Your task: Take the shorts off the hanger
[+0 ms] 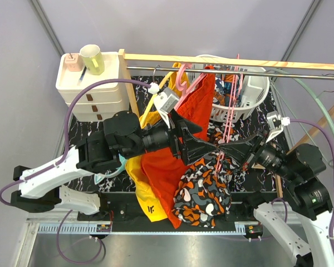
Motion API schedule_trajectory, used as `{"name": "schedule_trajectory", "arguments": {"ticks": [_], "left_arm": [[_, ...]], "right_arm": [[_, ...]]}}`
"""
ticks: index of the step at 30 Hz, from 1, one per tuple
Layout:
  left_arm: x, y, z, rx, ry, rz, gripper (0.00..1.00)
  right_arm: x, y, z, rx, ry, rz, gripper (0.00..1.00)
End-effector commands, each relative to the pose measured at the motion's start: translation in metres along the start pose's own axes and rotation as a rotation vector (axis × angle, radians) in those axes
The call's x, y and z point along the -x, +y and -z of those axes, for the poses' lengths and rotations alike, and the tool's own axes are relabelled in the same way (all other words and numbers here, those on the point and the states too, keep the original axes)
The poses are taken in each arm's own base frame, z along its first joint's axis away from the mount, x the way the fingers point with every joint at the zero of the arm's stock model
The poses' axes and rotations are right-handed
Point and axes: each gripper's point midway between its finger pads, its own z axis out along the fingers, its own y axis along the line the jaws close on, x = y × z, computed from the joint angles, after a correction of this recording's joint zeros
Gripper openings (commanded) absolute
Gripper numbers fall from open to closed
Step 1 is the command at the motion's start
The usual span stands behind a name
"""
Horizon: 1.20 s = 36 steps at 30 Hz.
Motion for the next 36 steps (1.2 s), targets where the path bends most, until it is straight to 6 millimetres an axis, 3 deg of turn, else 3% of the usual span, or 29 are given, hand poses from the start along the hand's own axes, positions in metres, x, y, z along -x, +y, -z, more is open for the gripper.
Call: {"name": "schedule_trajectory", "arguments": {"ticks": [1,7,18,28,32,33,35,36], "left_arm": [[0.033,-0.025,0.015,-0.094,-0.091,-0.024,0.91],[0.035,-0.03,0.019,-0.12,-0.087,-0.047,0.91],[0.042,-0.029,0.023,-0.106,-0.102,-0.075,0.93],[0.041,-0.028,0.026,-0.104,-0.097,-0.07,0.93],[0.042,-0.029,0.028,-0.105,-0.098,-0.058,0.93],[0.043,-0.03,0.029,-0.108,-0.102,-0.056,0.93],[0.044,-0.031,0.03,-0.109,-0.103,-0.044,0.94],[0.045,-0.031,0.031,-0.111,-0.105,-0.038,0.93]], "right_arm": [[0.022,0.002,-0.009,-0.001,-0.064,0.031,0.0],[0.028,0.002,-0.014,0.012,-0.085,0.026,0.0],[0.022,-0.025,-0.019,-0.1,-0.107,-0.062,0.0],[0.016,-0.037,-0.017,-0.161,-0.111,-0.129,0.0],[0.015,-0.053,-0.001,-0.283,-0.145,-0.152,0.19],[0.01,-0.058,0.005,-0.328,-0.133,-0.169,0.33],[0.011,-0.062,0.012,-0.371,-0.14,-0.162,0.44],[0.012,-0.059,0.016,-0.381,-0.133,-0.157,0.54]]}}
